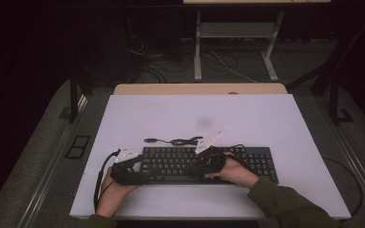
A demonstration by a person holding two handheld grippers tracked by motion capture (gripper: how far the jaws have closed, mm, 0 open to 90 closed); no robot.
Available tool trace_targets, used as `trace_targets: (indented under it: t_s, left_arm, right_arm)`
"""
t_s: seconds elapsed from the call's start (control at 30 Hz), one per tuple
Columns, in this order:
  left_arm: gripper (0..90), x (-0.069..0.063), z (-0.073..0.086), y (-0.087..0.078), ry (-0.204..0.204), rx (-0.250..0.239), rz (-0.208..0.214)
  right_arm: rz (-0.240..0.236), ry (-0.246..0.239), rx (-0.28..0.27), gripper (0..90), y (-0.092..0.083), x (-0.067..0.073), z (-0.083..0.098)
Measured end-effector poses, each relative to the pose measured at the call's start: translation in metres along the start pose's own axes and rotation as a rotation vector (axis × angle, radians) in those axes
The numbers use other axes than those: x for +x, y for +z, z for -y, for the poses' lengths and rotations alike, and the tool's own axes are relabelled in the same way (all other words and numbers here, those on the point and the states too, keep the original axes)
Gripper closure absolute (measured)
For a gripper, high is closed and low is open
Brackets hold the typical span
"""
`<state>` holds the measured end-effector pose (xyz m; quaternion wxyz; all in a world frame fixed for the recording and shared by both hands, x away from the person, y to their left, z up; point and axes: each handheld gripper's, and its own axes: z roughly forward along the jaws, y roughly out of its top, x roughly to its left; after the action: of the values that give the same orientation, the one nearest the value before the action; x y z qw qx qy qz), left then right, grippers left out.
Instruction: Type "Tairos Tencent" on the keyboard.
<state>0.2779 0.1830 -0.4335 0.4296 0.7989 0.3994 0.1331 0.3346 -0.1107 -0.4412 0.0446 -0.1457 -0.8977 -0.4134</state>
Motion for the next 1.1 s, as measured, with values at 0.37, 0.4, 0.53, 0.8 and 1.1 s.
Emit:
trace_targets:
  t_s: [0.37,0.4,0.53,0.8,1.1]
  left_arm:
    - [18.8,0.000,0.000,-0.001,0.001,-0.011,-0.003]
    - [18.9,0.000,-0.001,-0.001,0.001,-0.012,-0.002]
    - [19.7,-0.001,-0.001,0.000,0.003,-0.013,0.003]
    - [24.3,-0.002,-0.002,0.002,0.009,-0.014,0.017]
    - [33.1,-0.004,-0.006,0.006,0.011,-0.018,0.048]
  right_arm:
    - [0.008,0.007,-0.023,89.0,-0.005,-0.001,-0.001]
    - [0.008,0.007,-0.024,88.4,-0.005,-0.001,-0.001]
    - [0.005,0.026,-0.044,85.2,-0.007,0.000,-0.001]
    - [0.027,0.045,-0.072,72.8,-0.013,-0.002,-0.001]
    - [0.054,0.073,-0.090,60.6,-0.020,-0.005,0.002]
